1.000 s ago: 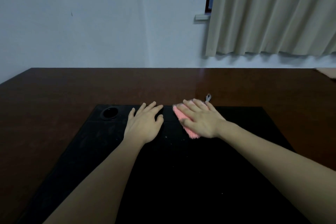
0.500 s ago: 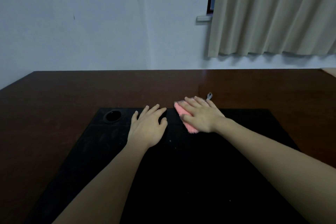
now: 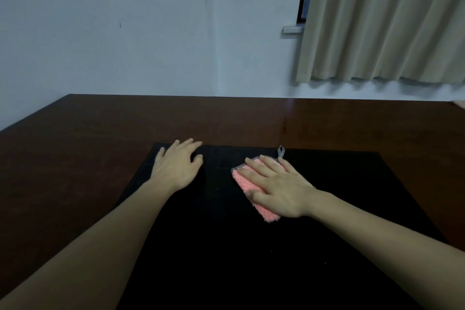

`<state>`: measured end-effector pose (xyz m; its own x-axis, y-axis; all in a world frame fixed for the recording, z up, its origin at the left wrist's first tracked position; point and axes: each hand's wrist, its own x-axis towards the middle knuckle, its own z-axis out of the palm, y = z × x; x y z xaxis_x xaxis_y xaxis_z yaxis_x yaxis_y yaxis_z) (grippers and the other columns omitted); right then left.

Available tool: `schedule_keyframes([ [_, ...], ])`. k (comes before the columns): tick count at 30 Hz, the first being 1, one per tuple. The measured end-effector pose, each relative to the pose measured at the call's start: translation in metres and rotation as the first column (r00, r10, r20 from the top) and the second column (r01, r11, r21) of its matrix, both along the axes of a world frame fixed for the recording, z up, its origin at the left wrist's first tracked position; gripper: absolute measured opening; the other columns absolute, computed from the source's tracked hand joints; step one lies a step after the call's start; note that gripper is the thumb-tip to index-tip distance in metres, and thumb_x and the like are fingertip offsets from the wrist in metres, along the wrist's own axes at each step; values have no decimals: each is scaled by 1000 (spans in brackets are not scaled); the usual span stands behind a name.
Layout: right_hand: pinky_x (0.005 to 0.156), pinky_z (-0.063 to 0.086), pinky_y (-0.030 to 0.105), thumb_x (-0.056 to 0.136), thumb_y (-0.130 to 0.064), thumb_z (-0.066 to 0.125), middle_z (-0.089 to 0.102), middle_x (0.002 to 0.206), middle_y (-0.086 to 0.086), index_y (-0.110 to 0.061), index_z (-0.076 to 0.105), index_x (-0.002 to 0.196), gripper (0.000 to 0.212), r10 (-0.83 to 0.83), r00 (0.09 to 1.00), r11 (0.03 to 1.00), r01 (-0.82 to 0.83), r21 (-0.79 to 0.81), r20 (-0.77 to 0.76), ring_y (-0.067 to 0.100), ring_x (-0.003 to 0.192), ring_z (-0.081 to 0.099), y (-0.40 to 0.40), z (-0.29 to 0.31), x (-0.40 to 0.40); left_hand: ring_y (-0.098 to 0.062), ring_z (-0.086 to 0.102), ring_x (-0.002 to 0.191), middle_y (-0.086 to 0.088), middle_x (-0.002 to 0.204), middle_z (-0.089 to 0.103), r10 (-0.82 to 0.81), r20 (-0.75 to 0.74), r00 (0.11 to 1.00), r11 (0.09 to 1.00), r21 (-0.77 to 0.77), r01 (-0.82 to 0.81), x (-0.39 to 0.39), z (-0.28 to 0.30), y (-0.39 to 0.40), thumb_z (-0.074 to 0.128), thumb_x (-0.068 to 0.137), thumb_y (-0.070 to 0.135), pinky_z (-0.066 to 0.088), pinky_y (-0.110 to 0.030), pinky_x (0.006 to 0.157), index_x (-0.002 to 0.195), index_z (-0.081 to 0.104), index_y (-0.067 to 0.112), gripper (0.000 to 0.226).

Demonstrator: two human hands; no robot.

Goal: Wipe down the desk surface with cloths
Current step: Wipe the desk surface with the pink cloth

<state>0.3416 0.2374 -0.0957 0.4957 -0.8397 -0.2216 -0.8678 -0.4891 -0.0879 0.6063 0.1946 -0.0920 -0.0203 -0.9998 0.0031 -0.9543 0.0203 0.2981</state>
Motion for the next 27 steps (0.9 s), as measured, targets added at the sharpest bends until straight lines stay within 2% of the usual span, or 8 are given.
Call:
schedule_keyframes([
  [4, 125, -8, 49, 103, -64, 18, -12, 168, -17, -50, -4, 158, 62, -36, 999, 999, 36, -25, 6, 14, 155, -13, -29, -1, 7, -23, 6, 156, 15, 168, 13, 43, 18, 999, 996, 81, -45, 29, -7, 3, 31, 108, 49, 1, -56, 124, 157, 27, 43, 50],
  [9, 125, -4, 52, 103, -62, 16, -6, 170, -10, -45, 0, 160, 62, -184, 982, 980, 186, -68, 32, 20, 157, -8, -93, -2, 30, -22, 1, 157, 19, 168, 7, 49, 30, 998, 997, 61, -51, 29, -16, 2, 26, 107, 50, -2, -56, 124, 158, 21, 46, 51],
  [13, 124, -5, 54, 104, -59, 15, -6, 171, -8, -43, 0, 161, 61, -215, 976, 975, 216, -59, 23, 22, 157, -8, -109, -2, 46, -21, 1, 157, 19, 168, 7, 40, 29, 999, 998, 50, -42, 31, -17, 3, 26, 107, 50, -1, -55, 124, 158, 21, 46, 51],
  [21, 124, -9, 52, 104, -62, 17, -14, 168, -14, -46, -5, 159, 62, 30, 999, 999, -30, -29, 11, 17, 155, -16, -21, -5, 56, -22, 3, 157, 17, 168, 9, 47, 15, 999, 999, 24, -48, 31, -16, 6, 26, 107, 49, 0, -55, 124, 157, 23, 44, 51],
  [27, 125, -10, 48, 102, -64, 20, -12, 168, -18, -49, -3, 159, 63, 42, 999, 999, -42, -18, 30, 12, 155, -15, -15, -3, 56, -22, 2, 157, 17, 168, 9, 42, 6, 999, 999, 27, -42, 30, -15, 8, 26, 107, 49, -1, -54, 124, 158, 23, 44, 51],
])
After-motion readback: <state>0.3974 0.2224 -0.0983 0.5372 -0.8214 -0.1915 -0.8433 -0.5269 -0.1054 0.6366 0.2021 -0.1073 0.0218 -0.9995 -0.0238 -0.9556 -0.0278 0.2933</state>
